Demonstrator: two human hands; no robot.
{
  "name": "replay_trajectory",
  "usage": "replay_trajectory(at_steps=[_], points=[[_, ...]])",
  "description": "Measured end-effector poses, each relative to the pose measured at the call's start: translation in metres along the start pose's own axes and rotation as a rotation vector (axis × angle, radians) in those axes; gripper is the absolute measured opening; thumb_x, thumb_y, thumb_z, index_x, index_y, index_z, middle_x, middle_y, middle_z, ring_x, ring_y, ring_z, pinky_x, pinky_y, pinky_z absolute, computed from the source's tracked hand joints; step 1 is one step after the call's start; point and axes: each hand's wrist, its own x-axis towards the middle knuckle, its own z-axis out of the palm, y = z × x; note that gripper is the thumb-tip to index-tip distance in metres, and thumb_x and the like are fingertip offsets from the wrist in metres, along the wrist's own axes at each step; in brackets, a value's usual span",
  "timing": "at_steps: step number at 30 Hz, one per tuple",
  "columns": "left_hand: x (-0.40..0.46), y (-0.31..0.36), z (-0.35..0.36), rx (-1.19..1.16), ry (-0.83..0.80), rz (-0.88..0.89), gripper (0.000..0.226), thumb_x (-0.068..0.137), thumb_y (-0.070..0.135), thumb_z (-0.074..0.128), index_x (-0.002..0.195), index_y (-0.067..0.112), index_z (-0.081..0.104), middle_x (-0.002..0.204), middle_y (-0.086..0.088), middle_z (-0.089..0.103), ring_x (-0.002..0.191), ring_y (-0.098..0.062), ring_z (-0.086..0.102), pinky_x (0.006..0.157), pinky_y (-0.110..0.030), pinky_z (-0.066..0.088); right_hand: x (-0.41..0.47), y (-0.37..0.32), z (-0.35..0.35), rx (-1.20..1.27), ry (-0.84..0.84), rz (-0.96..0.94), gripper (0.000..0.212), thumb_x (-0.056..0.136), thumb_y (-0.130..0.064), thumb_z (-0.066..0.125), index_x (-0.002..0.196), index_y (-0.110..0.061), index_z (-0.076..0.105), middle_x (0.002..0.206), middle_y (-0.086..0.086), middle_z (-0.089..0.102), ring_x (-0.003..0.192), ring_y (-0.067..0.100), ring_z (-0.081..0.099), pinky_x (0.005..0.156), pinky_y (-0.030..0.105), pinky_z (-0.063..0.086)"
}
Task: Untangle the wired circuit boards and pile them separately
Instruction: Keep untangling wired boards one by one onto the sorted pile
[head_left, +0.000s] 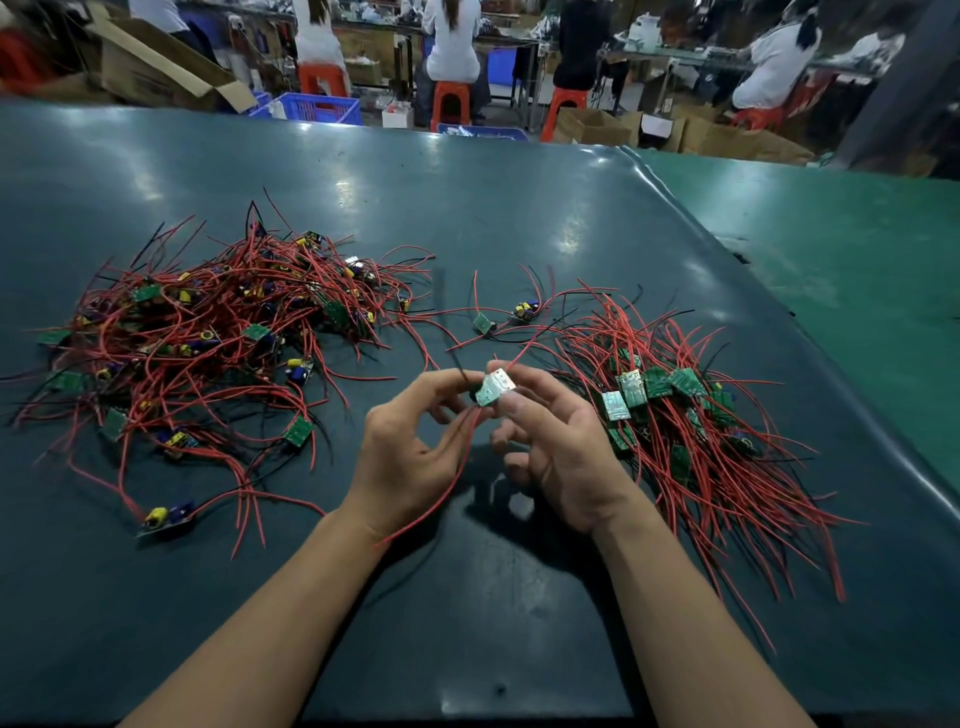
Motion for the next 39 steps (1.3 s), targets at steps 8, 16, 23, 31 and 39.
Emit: replay_trajectory(at_steps=[8,16,23,31,39], points=[[0.001,0.002,0.003,-0.139,-0.125,-0.209,0.020,0.083,0.018,0.072,0.101,0.024,0.066,0.089,0.009,0.069,0.072,-0.018,0.065,0.067,-0.041,0.054,0.003,0.002,0.001,-0.054,0.140,-0.007,0.016,0.073,-0.033,0.075,0.083,-0.022,0.068,0.066,-0.001,0.059,0.048,0.009,0.051,0.042,0.020,0.037],[0.006,0.007,0.001,-0.401,-0.039,-0.418,0.015,0.084,0.024,0.065,0.083,0.010,0.070,0.070,0.007,0.071,0.059,-0.007,0.062,0.062,-0.016,0.049,0.005,0.001,0.000,0.049,0.163,-0.021,0.004,0.075,-0.024,0.071,0.072,-0.022,0.069,0.065,0.001,0.063,0.044,0.011,0.052,0.036,0.016,0.032],[0.008,0.001,0.002,-0.549,0.041,-0.586,0.016,0.084,0.027,0.065,0.087,0.014,0.073,0.082,-0.002,0.075,0.060,-0.017,0.066,0.063,-0.021,0.053,0.002,0.001,-0.002,-0.062,0.169,-0.041,0.016,0.087,-0.010,0.069,0.077,-0.023,0.070,0.068,0.002,0.066,0.048,0.011,0.056,0.041,0.020,0.040],[0.014,0.002,-0.001,-0.780,0.142,-0.719,0.016,0.079,0.024,0.065,0.072,0.018,0.077,0.074,0.000,0.072,0.051,-0.011,0.059,0.057,-0.021,0.052,0.000,0.001,0.000,-0.137,0.168,-0.092,0.006,0.078,-0.023,0.076,0.084,-0.024,0.074,0.074,0.001,0.068,0.050,0.011,0.057,0.039,0.020,0.041],[0.008,-0.002,0.000,-0.601,0.061,-0.706,0.010,0.077,0.024,0.071,0.080,0.019,0.078,0.079,-0.004,0.075,0.068,-0.014,0.070,0.065,-0.021,0.055,0.003,0.003,0.005,-0.199,0.153,-0.065,0.009,0.084,-0.008,0.072,0.092,-0.012,0.070,0.071,0.003,0.070,0.055,0.015,0.063,0.041,0.022,0.048]])
